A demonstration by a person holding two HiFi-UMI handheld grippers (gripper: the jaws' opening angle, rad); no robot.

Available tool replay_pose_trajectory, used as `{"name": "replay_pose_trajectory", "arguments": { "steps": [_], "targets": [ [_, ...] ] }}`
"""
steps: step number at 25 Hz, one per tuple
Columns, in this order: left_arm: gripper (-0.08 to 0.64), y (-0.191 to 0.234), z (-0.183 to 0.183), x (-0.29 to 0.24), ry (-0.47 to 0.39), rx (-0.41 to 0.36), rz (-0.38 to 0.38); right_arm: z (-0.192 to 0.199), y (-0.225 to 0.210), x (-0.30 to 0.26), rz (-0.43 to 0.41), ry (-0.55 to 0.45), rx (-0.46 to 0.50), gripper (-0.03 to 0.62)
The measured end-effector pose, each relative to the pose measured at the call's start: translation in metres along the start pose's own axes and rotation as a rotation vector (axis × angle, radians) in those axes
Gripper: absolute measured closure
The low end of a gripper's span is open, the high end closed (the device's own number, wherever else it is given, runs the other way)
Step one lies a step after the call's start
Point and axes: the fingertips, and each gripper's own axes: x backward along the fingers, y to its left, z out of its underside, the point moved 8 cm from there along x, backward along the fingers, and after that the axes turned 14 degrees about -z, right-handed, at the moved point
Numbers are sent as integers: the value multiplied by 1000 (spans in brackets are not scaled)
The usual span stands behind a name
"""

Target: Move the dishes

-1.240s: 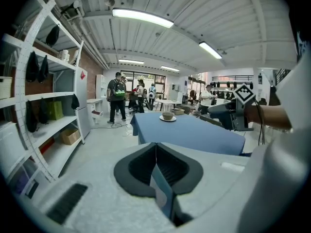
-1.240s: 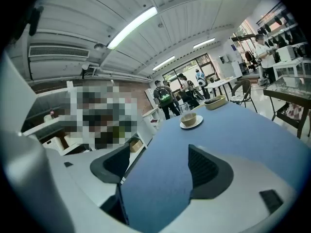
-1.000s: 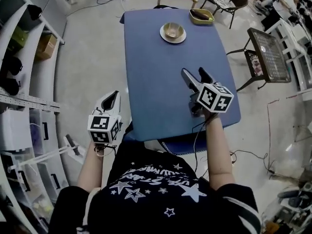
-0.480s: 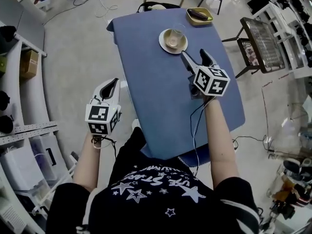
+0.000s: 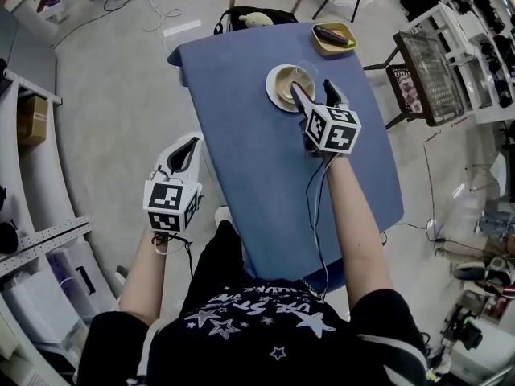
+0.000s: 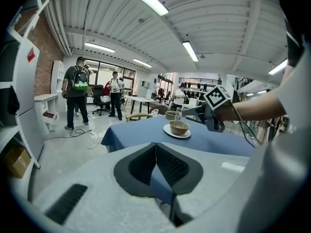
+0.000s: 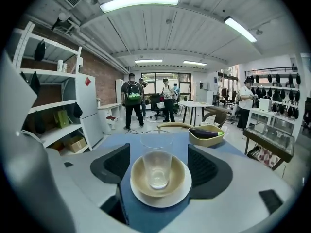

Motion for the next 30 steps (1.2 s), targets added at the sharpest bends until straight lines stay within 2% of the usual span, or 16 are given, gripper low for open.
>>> {"name": "replay_pose_trajectory", "arguments": {
  "steps": [11,12,14,20,26,30],
  "targets": [
    [541,13,9,-40,44,34,27,-5,-12,-49,-42,36,44,238],
    [541,13,9,-42,46,38,26,-5,-13,-51,-46,43,52,243],
    [541,11,10,-46,52,44,28,-7,-14,-52,-54,58,71,307],
    [541,14,17,-51,65,62,39,-9,-11,-52,-101,66,40,310],
    [541,8,5,-69,47,61,55,-58,-16,-40,-138,-35,34,310],
    [541,0,-4,-85,42,72,78,-87,-34,-44,-121,-74,51,310]
  ]
}}
